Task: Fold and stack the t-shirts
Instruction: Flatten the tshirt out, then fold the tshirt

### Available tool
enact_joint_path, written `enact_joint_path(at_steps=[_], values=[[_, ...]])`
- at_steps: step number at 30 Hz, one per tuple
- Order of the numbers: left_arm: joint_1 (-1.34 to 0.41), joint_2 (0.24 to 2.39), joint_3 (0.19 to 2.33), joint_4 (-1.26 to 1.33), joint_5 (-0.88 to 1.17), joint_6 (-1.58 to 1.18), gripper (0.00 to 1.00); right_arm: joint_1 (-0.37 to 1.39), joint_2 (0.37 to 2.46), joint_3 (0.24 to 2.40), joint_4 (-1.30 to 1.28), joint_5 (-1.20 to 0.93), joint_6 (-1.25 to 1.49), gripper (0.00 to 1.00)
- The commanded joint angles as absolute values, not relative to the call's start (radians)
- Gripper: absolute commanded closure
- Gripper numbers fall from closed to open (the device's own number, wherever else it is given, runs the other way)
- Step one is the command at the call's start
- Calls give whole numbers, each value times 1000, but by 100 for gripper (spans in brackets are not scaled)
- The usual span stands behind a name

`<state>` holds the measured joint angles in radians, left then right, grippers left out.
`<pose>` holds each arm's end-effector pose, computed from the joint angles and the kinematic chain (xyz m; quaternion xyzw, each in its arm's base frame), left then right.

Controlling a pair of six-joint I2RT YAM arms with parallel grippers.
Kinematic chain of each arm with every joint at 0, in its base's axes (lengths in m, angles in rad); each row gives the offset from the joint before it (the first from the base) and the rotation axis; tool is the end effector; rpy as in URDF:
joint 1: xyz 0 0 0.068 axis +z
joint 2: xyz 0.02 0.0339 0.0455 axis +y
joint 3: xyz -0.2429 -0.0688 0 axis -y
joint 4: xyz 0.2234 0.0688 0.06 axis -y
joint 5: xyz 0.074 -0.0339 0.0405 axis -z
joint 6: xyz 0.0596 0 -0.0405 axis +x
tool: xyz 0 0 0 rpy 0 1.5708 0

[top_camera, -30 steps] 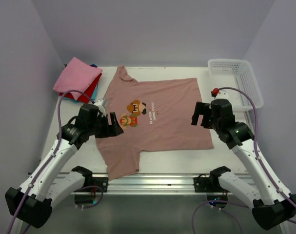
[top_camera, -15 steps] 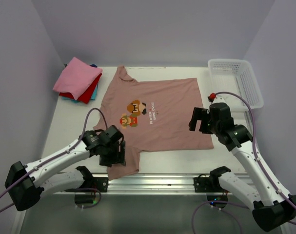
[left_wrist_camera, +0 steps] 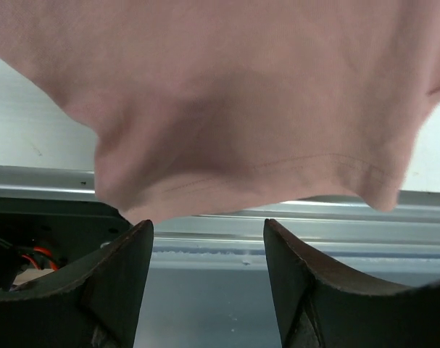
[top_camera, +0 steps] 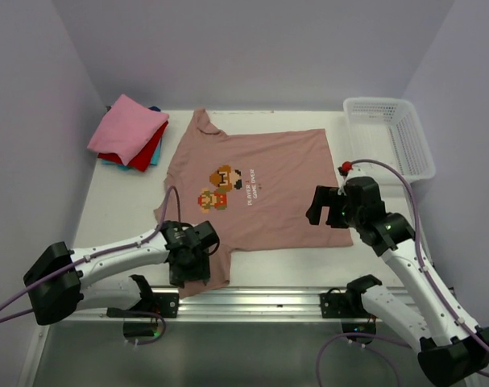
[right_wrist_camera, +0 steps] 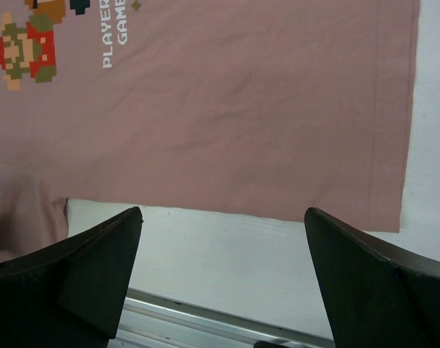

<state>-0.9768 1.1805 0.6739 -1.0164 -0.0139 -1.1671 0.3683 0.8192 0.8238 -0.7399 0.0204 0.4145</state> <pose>0.0894 -0.1308 0.1488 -0.0951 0.9952 -0.0177 0.0175 0.1650 0.0624 0.2624 0.0252 0.9136 0.1461 0.3786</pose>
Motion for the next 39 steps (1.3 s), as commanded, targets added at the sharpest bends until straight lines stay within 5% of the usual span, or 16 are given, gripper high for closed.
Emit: enact_joint_path(at_steps=[1, 14, 18, 20, 24, 39], values=[[-982, 1199, 623, -970, -41, -1235, 35, 371, 785, 807, -703, -35, 399, 1], [-982, 1312, 563, -821, -15, -1195, 36, 373, 755, 810, -730, -28, 405, 1], [-982, 1316, 520, -776, -5, -1187, 54, 371, 759, 822, -736, -9, 405, 1], [-982, 1310, 500, -756, 32, -1187, 77, 373, 761, 825, -744, -3, 405, 2], [-982, 1284, 505, -768, 29, -1190, 100, 373, 765, 824, -749, 15, 411, 2], [-982, 1146, 868, -951, -132, -1123, 100, 371, 966, 766, -775, 325, 650, 1]])
